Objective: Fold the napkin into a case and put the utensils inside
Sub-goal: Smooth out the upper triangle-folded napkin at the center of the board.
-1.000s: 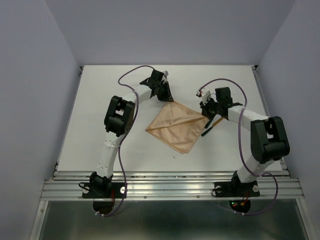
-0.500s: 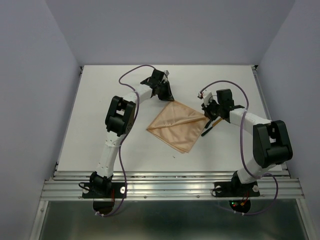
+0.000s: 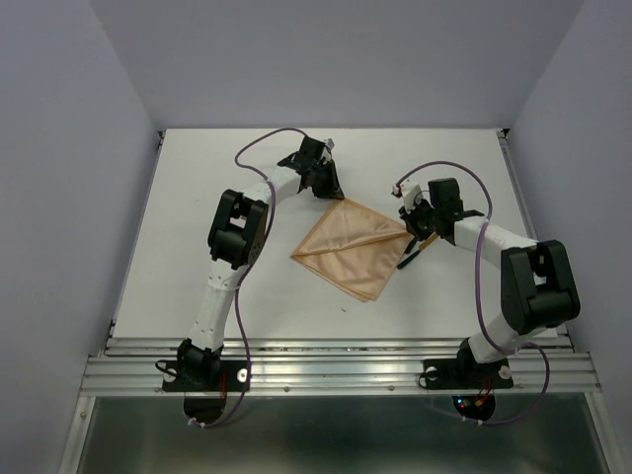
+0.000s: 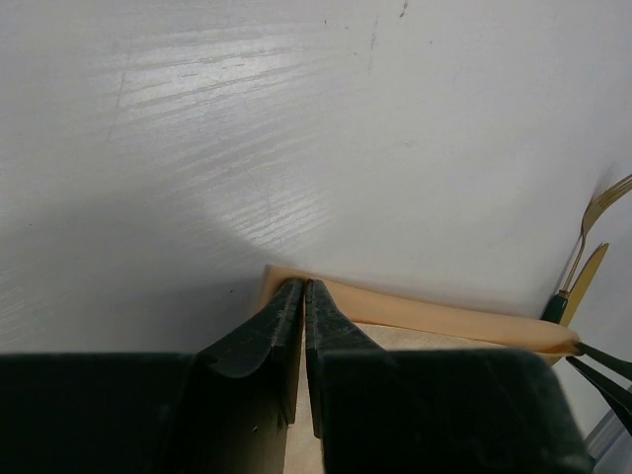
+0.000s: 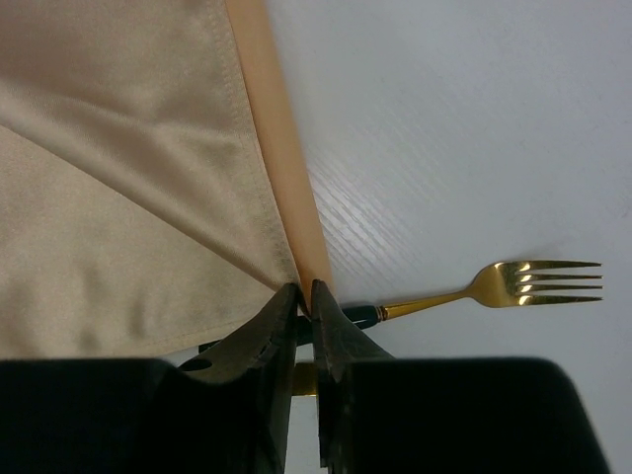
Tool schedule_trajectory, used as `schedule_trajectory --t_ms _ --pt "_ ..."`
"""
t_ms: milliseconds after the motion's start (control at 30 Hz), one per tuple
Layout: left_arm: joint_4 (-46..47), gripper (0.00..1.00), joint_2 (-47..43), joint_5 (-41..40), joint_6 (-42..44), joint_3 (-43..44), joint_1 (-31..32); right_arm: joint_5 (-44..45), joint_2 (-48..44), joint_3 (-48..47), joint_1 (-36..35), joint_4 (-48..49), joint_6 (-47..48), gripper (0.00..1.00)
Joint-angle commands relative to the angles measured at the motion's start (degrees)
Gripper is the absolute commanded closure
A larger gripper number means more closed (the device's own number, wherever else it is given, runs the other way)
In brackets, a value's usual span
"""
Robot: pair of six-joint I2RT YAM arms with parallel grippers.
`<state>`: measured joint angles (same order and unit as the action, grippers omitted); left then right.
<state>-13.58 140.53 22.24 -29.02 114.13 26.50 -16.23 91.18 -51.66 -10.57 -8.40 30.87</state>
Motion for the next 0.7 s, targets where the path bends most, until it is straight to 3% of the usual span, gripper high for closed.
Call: schedule_trajectory --t_ms 0,67,300,567,667 --pt "-3.64 0.82 1.06 -2.11 1.51 0.75 -0.22 1.73 0.06 -0.72 0.37 2.51 0.15 0.78" --pt "-3.47 0.82 0.62 -2.2 1.51 0.4 -0.22 1.38 -0.56 -0.72 0.37 3.04 -0.72 0.74" --pt "-3.2 0.82 -1.92 -2.64 1.33 -0.39 -0.22 1.99 -4.86 -1.42 0.37 5.23 -5.54 0.73" --pt "-2.85 0.82 -4.65 -3.61 1.42 -2.06 -2.07 1.29 -5.48 -3.89 0.37 7.0 -19.16 0.86" --pt "-3.12 0.82 -4.74 -3.61 1.68 -2.5 -2.59 0.85 -3.65 -5.81 0.37 6.74 -29.96 0.96"
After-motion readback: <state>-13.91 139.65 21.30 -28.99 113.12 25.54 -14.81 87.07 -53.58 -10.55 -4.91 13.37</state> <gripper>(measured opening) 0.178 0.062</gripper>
